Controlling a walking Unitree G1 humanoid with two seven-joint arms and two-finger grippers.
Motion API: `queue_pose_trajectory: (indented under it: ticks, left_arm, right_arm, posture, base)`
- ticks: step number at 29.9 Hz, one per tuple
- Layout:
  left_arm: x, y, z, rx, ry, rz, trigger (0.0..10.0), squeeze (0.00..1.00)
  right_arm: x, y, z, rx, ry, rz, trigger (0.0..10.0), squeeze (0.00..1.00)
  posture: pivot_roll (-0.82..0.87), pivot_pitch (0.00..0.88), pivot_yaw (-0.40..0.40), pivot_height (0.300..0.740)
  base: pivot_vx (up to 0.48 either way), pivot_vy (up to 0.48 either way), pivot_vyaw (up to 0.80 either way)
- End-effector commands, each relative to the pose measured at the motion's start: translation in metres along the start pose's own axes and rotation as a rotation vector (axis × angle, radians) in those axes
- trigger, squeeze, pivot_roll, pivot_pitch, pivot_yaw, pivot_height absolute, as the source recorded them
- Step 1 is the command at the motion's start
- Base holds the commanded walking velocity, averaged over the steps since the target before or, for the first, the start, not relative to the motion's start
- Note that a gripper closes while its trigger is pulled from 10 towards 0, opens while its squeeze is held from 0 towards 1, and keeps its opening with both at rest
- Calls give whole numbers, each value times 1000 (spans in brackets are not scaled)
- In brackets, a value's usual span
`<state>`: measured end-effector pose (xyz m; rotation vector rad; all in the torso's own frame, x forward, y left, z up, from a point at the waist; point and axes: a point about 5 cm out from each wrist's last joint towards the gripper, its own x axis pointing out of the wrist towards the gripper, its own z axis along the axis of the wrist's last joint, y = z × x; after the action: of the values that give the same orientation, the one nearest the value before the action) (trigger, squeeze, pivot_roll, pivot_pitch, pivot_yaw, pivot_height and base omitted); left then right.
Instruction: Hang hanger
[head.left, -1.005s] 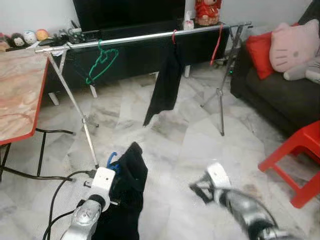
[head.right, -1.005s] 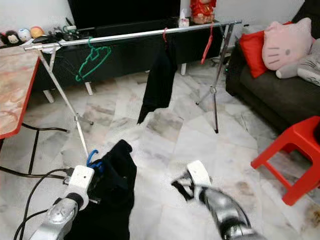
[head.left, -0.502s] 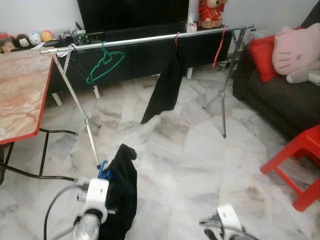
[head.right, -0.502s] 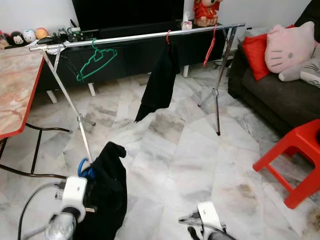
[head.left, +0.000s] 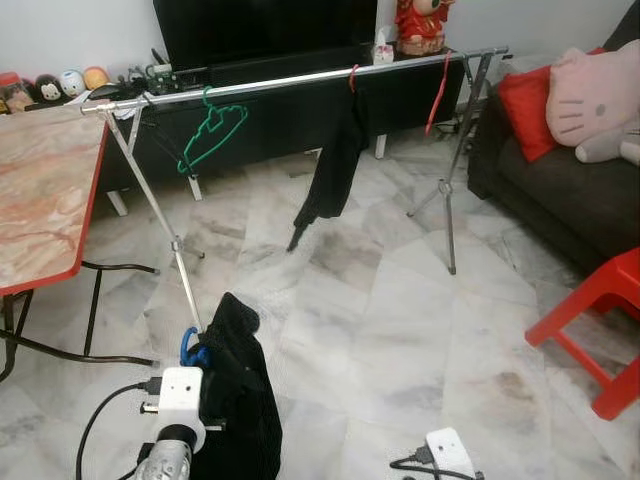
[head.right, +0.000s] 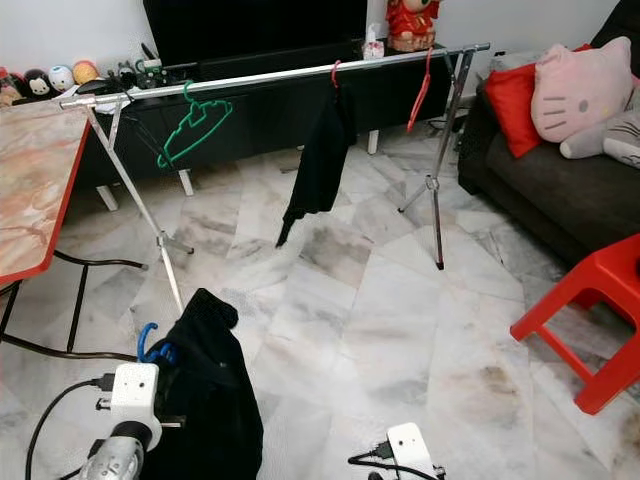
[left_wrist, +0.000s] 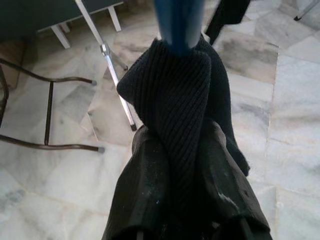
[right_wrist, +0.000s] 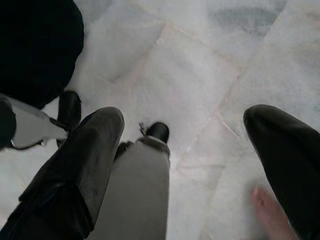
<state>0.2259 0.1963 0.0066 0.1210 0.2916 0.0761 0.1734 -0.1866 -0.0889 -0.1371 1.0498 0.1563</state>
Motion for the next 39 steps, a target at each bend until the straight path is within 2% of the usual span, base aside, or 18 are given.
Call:
queue_pose_trajectory:
  ticks: [1, 4, 9, 19, 22, 24, 27, 29, 34, 35, 39]
  left_arm:
    - [3, 5, 3, -4, -22, 2, 10000, 0]
    - [3, 5, 1, 3, -15, -5, 10000, 0]
    - [4, 15, -3, -18, -8, 29, 10000, 0]
    - [3, 20, -9, -30, -3, 58, 10000, 0]
    - [-1, 25, -13, 3, 0, 35, 10000, 0]
    - [-2, 26, -14, 9, 1, 31, 10000, 0]
    - [-10, 27, -22, 16, 16, 18, 10000, 0]
    - [-12, 27, -23, 18, 16, 17, 10000, 0]
    - [-5, 24, -16, 13, -2, 0, 10000, 0]
    - [-4, 23, -16, 24, 2, -2, 10000, 0]
    - [2, 27, -8, 24, -18, 8, 10000, 0]
  right_arm:
    - [2, 7, 5, 14, -15, 1, 10000, 0]
    - [2, 15, 0, 26, -10, 1, 10000, 0]
    - [4, 21, 9, 44, -23, 0, 10000, 0]
    - [5, 24, 10, 43, -27, 5, 10000, 0]
    - [3, 17, 4, 89, -24, -48, 10000, 0]
    - [3, 16, 1, 99, -20, -56, 10000, 0]
    - [0, 12, -14, 161, 3, -90, 10000, 0]
    - [-1, 12, -22, 165, 23, -98, 10000, 0]
    - [-2, 14, -28, 154, 39, -100, 10000, 0]
    - [-3, 11, -29, 188, 37, -116, 10000, 0]
    - [-3, 10, -30, 202, 41, -120, 10000, 0]
  posture:
    - [-102, 0, 77, 740]
    - [-101, 0, 82, 740]
    - [-84, 0, 62, 740]
    - [-72, 0, 43, 740]
    - [-158, 0, 98, 740]
    - [-172, 0, 106, 740]
    - [-189, 0, 121, 740]
    - [-197, 0, 129, 740]
    - [-198, 0, 136, 740]
    - [-190, 0, 135, 740]
    - [-159, 0, 112, 740]
  base:
    - [0, 0, 0]
    - [0, 0, 0]
    - [0, 0, 0]
    - [0, 0, 0]
    - [0, 0, 0]
    - [0, 0, 0]
    - [0, 0, 0]
    - [0, 0, 0]
    - [0, 0, 0]
    - [0, 0, 0]
    - [0, 0, 0]
